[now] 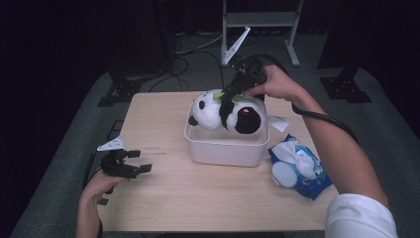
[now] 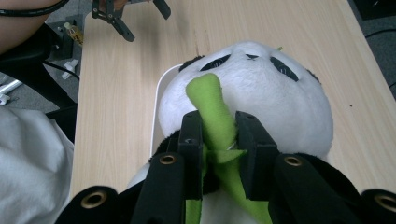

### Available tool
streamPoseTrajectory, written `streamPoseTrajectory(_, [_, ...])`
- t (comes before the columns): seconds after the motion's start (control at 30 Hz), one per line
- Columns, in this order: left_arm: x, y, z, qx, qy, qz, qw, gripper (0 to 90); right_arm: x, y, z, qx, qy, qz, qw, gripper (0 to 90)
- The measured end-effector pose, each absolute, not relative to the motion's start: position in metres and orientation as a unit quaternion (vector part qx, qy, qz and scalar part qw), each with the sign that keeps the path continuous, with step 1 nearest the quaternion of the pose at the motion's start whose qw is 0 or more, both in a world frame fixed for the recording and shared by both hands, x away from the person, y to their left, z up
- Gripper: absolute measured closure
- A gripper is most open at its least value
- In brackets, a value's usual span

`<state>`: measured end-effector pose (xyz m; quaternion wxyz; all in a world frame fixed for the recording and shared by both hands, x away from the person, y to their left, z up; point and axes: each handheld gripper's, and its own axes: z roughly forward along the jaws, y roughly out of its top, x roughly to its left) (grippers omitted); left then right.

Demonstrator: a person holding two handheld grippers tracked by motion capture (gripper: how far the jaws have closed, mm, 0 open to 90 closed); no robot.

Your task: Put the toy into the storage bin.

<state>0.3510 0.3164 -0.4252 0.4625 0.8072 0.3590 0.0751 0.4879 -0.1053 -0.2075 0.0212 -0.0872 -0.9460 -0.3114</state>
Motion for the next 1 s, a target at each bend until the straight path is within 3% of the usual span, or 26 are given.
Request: streamPoseTrajectory(1.0, [0.351, 0.315, -0.426, 0.809, 0.357, 0.075, 0.460, 8.4, 0.493, -0.094, -0.284, -0.089, -0.944, -0.310, 0.072, 72.4])
